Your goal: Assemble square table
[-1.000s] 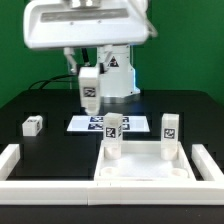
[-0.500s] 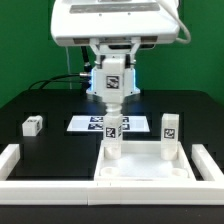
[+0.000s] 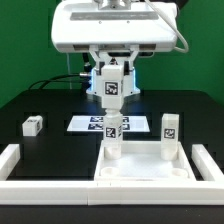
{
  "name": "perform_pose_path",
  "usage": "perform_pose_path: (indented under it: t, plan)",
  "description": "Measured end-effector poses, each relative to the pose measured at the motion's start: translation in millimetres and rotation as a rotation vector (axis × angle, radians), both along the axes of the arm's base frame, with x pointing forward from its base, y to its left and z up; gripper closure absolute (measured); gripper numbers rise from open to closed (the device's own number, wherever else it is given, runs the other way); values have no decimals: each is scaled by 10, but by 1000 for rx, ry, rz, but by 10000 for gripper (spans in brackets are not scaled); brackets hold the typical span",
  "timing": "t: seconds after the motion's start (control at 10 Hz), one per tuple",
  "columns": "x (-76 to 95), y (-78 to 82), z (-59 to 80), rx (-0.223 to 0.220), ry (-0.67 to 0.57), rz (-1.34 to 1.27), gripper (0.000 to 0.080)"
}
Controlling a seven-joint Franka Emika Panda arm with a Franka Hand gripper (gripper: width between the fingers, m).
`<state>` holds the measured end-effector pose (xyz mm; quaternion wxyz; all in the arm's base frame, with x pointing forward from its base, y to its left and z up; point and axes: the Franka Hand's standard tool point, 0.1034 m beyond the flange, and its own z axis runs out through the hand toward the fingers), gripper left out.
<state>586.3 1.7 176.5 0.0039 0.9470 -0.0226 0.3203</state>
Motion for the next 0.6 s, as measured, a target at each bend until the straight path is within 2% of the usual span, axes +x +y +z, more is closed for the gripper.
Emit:
perform_pose_path:
  t: [0.1, 0.2, 0.3, 0.4, 0.5, 0.6]
  plan:
    - [55, 272, -113, 35, 14, -1, 509]
    - [203, 551, -139, 66, 4, 1, 509]
    - [285, 759, -208, 92, 5, -6, 509]
    - [330, 915, -299, 111, 16, -7, 509]
    - [345, 977, -369, 116, 32, -1, 509]
    - [351, 948, -351, 114, 28, -4, 509]
